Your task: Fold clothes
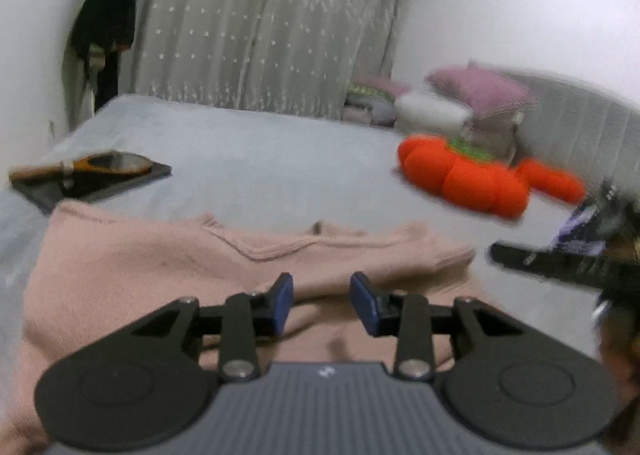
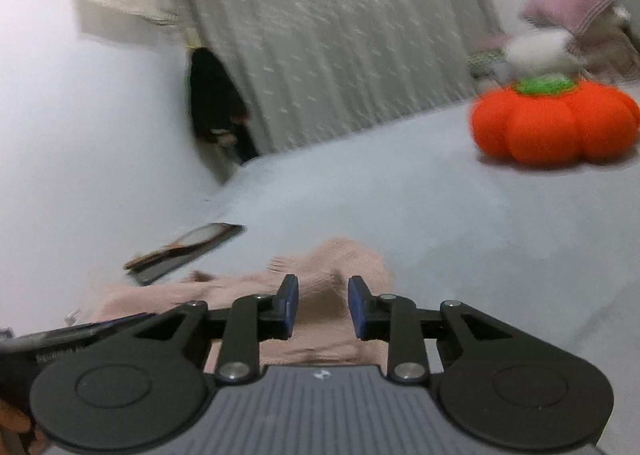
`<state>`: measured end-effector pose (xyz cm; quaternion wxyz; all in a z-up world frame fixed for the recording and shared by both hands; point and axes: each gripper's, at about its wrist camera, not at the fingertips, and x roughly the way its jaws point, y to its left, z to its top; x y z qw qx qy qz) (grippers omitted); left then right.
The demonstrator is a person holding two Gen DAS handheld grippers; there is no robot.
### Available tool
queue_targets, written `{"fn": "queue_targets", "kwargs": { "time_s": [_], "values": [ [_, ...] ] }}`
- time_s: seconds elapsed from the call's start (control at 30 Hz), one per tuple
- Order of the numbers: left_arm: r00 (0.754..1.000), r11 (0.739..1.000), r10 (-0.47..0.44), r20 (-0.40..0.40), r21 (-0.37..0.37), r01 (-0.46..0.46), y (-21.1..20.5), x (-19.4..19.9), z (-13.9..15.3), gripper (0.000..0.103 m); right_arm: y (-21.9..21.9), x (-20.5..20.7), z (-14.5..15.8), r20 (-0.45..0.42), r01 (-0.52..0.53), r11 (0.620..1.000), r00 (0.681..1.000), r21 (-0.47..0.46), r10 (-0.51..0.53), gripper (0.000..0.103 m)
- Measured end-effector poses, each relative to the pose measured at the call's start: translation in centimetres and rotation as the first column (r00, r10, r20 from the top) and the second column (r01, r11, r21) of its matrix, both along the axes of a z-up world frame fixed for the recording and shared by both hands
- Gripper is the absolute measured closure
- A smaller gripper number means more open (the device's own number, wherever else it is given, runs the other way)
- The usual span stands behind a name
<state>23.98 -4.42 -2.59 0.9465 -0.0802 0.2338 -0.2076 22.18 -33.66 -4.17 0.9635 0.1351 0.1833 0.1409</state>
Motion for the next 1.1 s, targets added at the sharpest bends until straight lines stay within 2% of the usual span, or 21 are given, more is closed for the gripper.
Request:
{"fn": "queue_targets", "kwargs": {
  "time_s": [0.1, 0.17, 0.27, 0.37, 0.47, 0.6, 0.7, 0.77, 0.9, 1.03, 1.1],
  "values": [
    [0.997, 0.997, -0.082, 0.013, 0.012, 0.082, -0.9, -1.1, -0.7, 0.071, 2.1, -0.4, 0.4, 0.034, -0.089, 0.995, 0.995, -0.038, 0.091, 0.075],
    [0.989, 0.988, -0.146, -0.02, 0.048, 0.147, -1.8, -1.2, -2.1, 0.071, 3.5, -0.2, 0.4, 0.027, -0.134, 0.989, 0.99, -0.065, 0.136, 0.079],
    [0.979, 0.971, -0.196, -0.06, 0.126, 0.202, -3.2, -1.5, -3.6, 0.072, 5.1, 0.2, 0.1, -0.004, -0.181, 0.977, 0.983, -0.112, 0.182, 0.081],
    [0.972, 0.964, -0.227, -0.061, 0.124, 0.233, -3.0, -1.9, -3.7, 0.072, 6.3, 0.9, -0.1, -0.065, -0.206, 0.97, 0.978, -0.126, 0.199, 0.081],
    [0.962, 0.959, -0.261, -0.084, 0.089, 0.268, -2.3, -1.8, -3.7, 0.072, 8.2, 3.3, -0.4, -0.154, -0.219, 0.958, 0.969, -0.183, 0.192, 0.081],
    [0.953, 0.949, -0.291, -0.088, 0.097, 0.299, -2.0, -2.1, -3.7, 0.072, 9.1, 8.2, -0.9, -0.247, -0.196, 0.959, 0.958, -0.206, 0.143, 0.082],
    [0.952, 0.946, -0.295, -0.079, 0.116, 0.303, -2.6, -2.3, -3.9, 0.072, 9.5, 12.0, -1.4, -0.305, -0.174, 0.961, 0.947, -0.215, 0.103, 0.095],
    [0.951, 0.944, -0.298, -0.077, 0.123, 0.306, -2.8, -2.3, -4.0, 0.072, 9.5, 13.8, -2.0, -0.313, -0.153, 0.965, 0.946, -0.215, 0.08, 0.102],
    [0.948, 0.94, -0.31, -0.066, 0.13, 0.316, -2.7, -2.8, -3.8, 0.07, 9.2, 13.5, -1.2, -0.319, -0.17, 0.97, 0.942, -0.175, 0.107, 0.102],
    [0.939, 0.928, -0.344, -0.008, 0.146, 0.342, -1.4, -4.5, -2.4, 0.063, 9.1, 12.1, 0.5, -0.321, -0.217, 0.965, 0.933, -0.148, 0.161, 0.087],
    [0.938, 0.928, -0.346, 0.027, 0.159, 0.338, -0.4, -5.5, -1.4, 0.062, 9.1, 11.4, 1.3, -0.322, -0.24, 0.961, 0.928, -0.134, 0.187, 0.087]
  ]
}}
